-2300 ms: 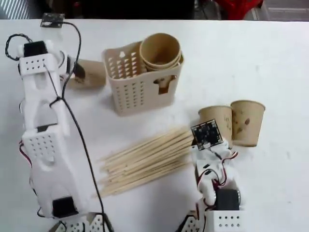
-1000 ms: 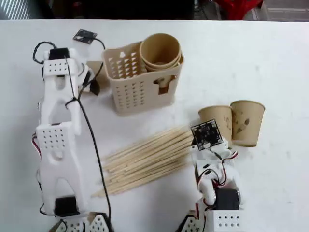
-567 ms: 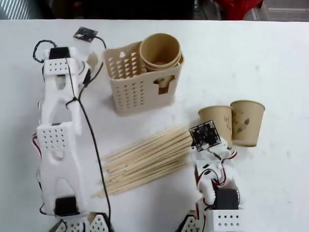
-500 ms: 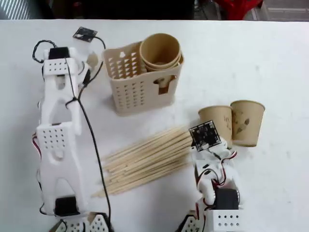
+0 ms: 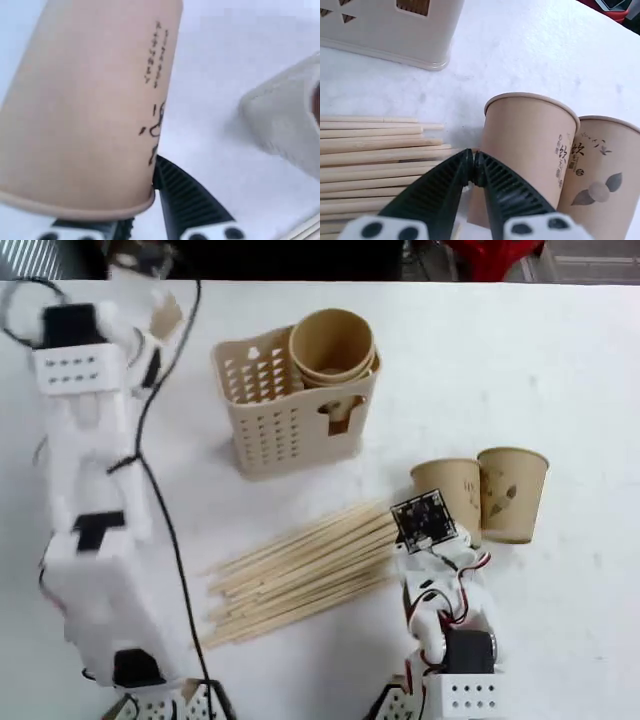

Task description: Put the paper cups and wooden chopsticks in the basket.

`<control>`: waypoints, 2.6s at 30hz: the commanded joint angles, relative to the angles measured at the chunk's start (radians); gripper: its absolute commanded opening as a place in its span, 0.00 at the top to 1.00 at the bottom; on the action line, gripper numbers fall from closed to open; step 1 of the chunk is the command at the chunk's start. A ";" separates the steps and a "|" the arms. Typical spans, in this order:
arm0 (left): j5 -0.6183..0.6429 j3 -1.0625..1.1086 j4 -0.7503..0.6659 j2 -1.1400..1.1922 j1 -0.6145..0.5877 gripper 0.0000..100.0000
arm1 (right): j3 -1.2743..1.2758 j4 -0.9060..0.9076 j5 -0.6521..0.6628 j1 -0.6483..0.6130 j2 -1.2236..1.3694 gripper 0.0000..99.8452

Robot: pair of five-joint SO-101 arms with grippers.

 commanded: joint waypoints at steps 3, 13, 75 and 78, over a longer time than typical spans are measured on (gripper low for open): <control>-0.011 0.002 0.018 -0.496 0.120 0.98 | -0.008 -0.022 0.006 -0.008 -0.008 0.98; -0.069 0.336 0.000 -0.622 0.582 0.98 | -0.008 -0.021 0.008 -0.008 -0.008 0.98; 0.011 0.144 -0.348 -0.386 0.642 0.91 | -0.008 -0.021 0.012 -0.008 -0.008 0.98; 0.089 0.187 -0.391 -0.344 0.616 0.91 | -0.008 -0.021 0.012 -0.008 -0.008 0.98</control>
